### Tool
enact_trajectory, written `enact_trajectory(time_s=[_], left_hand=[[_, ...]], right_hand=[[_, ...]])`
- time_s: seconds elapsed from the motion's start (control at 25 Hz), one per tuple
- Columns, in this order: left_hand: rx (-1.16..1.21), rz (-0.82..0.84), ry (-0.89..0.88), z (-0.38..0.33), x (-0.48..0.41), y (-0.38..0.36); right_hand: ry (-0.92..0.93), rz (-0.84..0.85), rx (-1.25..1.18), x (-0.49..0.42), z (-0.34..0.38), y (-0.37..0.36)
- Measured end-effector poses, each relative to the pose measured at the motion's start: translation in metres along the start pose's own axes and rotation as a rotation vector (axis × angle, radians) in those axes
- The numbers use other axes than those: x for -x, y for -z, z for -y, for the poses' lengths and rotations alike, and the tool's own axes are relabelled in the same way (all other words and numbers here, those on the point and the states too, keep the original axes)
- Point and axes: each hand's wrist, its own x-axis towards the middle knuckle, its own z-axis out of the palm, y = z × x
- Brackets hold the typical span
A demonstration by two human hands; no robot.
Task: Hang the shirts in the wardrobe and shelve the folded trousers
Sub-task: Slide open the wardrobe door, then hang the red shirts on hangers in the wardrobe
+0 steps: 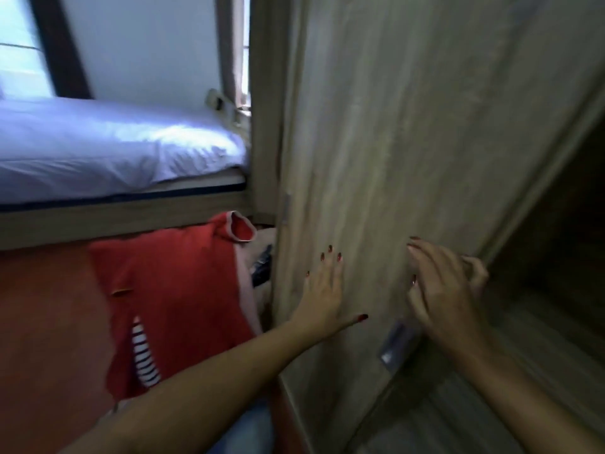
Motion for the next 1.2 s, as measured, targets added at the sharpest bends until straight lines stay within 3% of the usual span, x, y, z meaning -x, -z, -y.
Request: enact_trajectory(time_s=[0.24,0.36,0.48,0.6,0.76,0.88,0.96,1.04,1.12,1.2], left_hand=[[-0.139,-0.182,0.383,0.18,0.055,0.081],[-0.203,-0.267,0.602,0.269,0.069,0.124],[-0.15,-0.309,0.757,0.343,0.068,0.15],[-0.12,-0.282,0.811,0.382,0.05,0.154],[-0.102,-0.111,0.908,0.397,0.023,0.146],[0.012,-0.193,0.999,0.396,0.009,0.151],[0.184,-0.391,0.946,0.391,0.007,0.155],[0.486,-0.538,0.716,0.381,0.022,0.157],[0.664,-0.557,0.475,0.365,0.05,0.156],[0.721,-0.45,0.377,0.352,0.08,0.152]], right_hand=[[0.142,0.079,-0.431,-0.075,0.129,-0.082],[0.131,0.224,-0.783,-0.124,0.194,-0.119],[0.064,0.31,-0.909,-0.176,0.247,-0.16],[-0.044,0.35,-0.889,-0.214,0.28,-0.211],[-0.335,0.506,-0.91,-0.237,0.3,-0.267],[-0.381,0.496,-1.106,-0.248,0.311,-0.259],[-0.354,0.397,-1.374,-0.245,0.308,-0.225],[-0.273,0.276,-1.578,-0.229,0.292,-0.192],[-0.171,0.262,-1.648,-0.201,0.267,-0.182],[-0.108,0.413,-1.5,-0.17,0.248,-0.197]])
